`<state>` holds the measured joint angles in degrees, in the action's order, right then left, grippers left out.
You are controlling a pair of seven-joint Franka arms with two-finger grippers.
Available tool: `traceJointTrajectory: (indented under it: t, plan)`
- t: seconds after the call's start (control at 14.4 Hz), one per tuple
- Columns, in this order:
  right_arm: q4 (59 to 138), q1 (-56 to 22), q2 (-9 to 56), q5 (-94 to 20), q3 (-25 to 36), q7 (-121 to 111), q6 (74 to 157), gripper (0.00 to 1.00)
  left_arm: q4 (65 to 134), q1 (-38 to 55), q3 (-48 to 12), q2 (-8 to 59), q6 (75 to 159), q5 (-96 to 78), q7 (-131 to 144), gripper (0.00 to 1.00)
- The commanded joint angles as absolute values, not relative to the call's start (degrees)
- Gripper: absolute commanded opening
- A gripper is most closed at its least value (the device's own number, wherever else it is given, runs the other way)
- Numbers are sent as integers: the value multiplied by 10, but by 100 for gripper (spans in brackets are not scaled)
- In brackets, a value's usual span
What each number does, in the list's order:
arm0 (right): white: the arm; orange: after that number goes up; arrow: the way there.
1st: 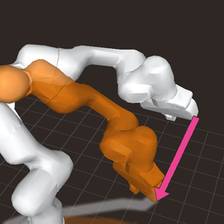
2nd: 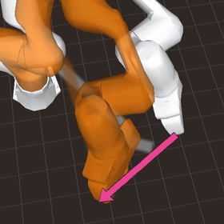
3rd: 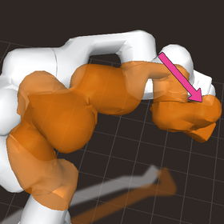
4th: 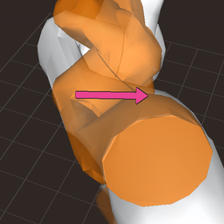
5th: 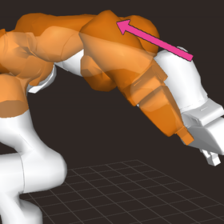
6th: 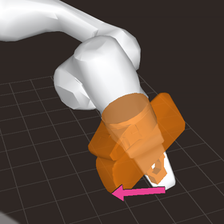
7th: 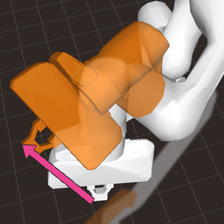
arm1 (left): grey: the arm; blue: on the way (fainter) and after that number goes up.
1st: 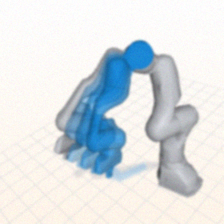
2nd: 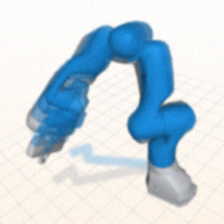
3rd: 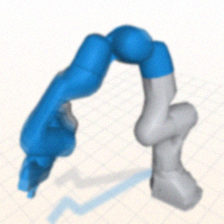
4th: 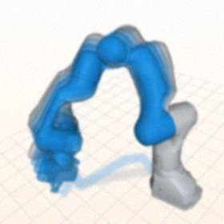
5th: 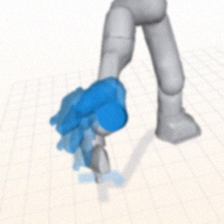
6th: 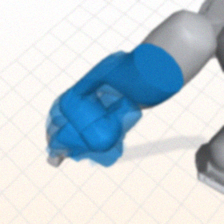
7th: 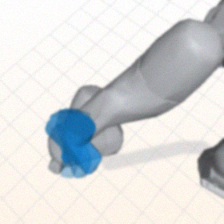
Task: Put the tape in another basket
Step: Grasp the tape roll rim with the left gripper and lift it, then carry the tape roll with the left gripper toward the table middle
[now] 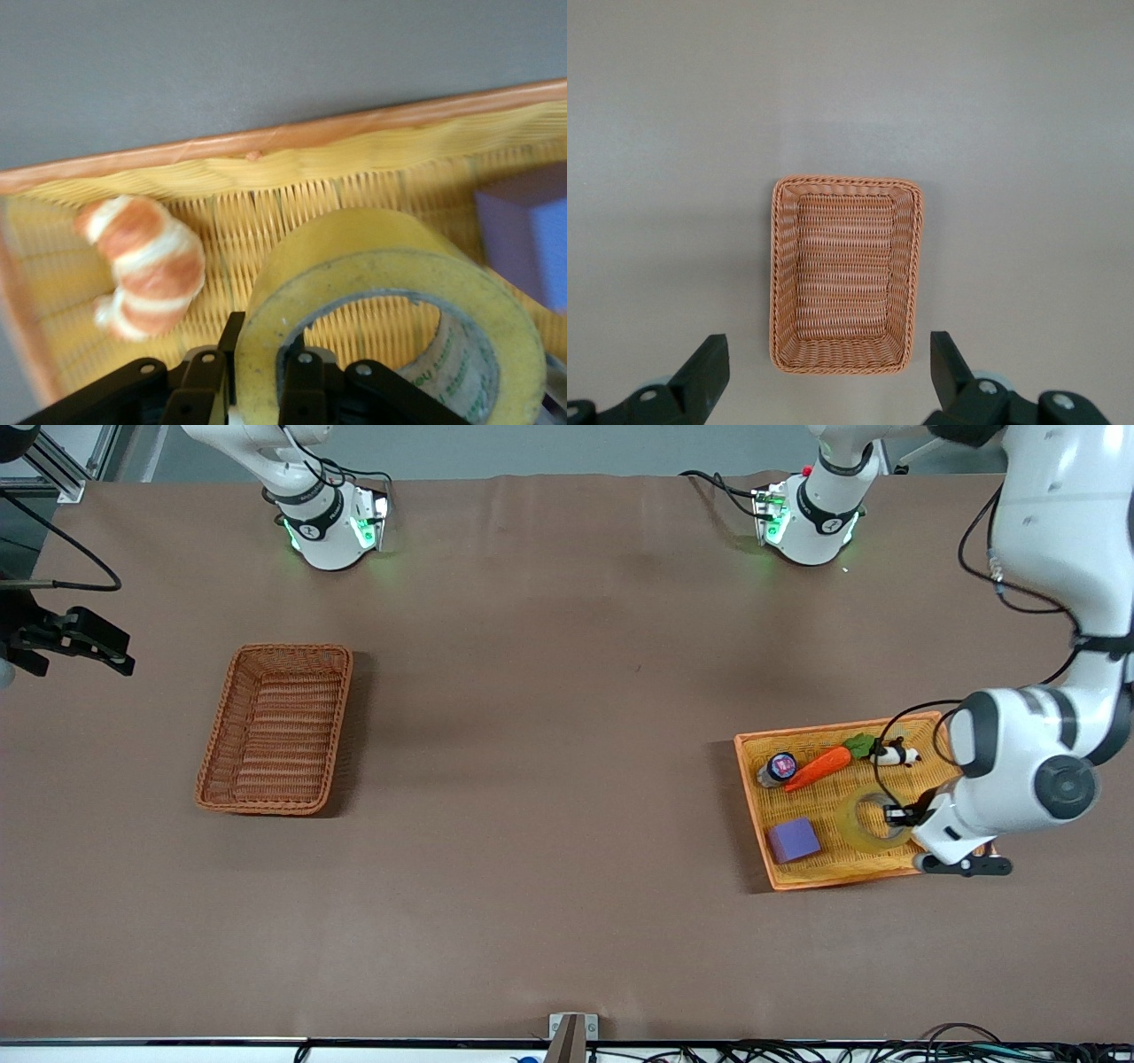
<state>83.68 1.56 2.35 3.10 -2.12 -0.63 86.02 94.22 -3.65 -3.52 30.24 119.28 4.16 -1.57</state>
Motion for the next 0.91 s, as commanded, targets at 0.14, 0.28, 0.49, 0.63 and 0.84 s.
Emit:
traceJointTrajectory:
  t: [0.14,0.28,0.49,0.63,0.84]
  plan:
    - [842,20,16,22,-24,-12,859,100,926,-32,-110,211,1083,50,-4,0]
    - [842,22,16,22,-24,-12,859,100,904,-33,-156,211,1057,45,31,0]
    - [842,22,16,22,-24,-12,860,100,903,-1,-232,239,1058,51,145,0]
    - [842,22,16,22,-24,-11,857,100,896,78,-231,276,1067,51,221,0]
    - [842,28,16,22,-23,-11,858,100,812,176,-229,381,1074,87,343,0]
